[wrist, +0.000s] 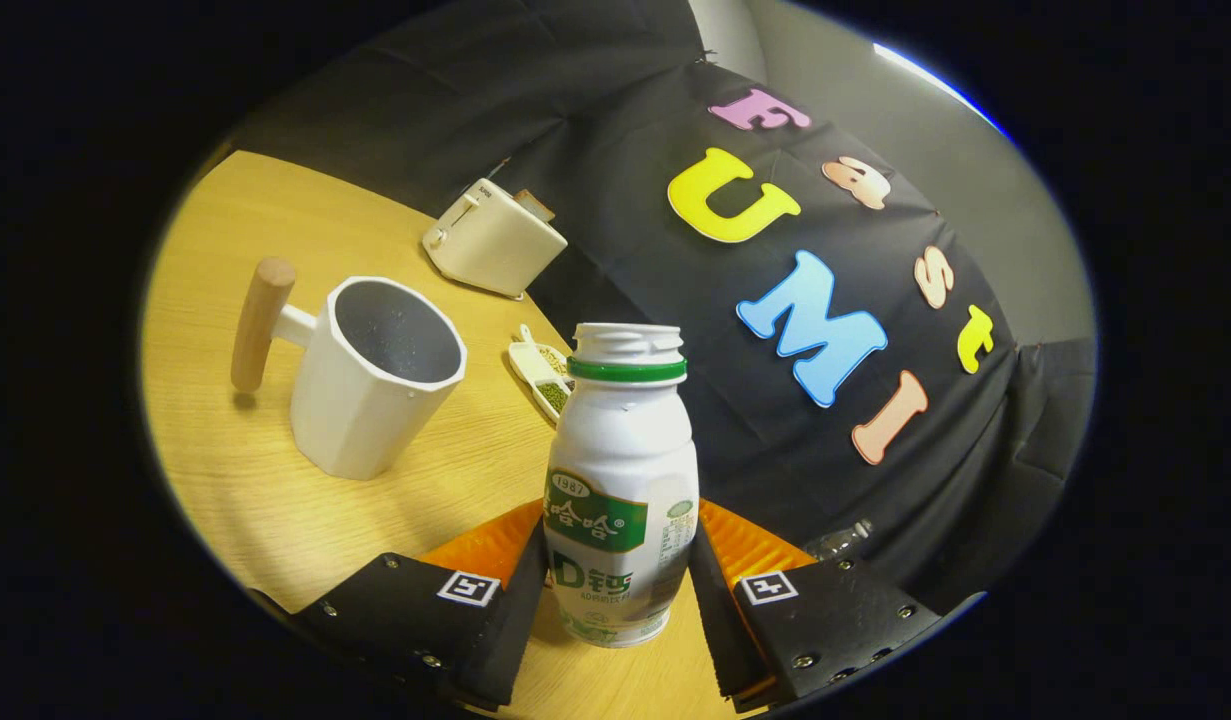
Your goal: Take the bottle from table, then pour the juice into the cup, finally place the bottle on the coaster
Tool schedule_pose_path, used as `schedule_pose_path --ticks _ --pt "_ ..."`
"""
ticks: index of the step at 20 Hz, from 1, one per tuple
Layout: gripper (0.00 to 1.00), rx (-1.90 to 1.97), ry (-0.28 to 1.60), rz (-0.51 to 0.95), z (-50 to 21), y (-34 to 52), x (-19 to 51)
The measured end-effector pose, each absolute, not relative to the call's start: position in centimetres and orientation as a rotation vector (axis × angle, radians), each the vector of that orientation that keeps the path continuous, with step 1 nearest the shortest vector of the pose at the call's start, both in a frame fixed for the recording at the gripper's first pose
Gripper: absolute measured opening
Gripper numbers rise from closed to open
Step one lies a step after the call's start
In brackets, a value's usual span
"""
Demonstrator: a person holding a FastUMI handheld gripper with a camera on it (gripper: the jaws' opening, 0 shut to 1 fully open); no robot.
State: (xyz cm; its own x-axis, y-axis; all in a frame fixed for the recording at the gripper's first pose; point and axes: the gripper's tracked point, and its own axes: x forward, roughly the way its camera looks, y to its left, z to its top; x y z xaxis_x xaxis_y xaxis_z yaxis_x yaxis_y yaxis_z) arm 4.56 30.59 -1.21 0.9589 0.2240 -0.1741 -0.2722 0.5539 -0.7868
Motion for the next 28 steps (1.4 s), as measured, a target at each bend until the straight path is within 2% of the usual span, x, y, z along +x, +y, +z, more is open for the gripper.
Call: schedule_pose_path --ticks 28 --pt "0.73 -1.334 -0.047 0.259 0.6 31.8 4.9"
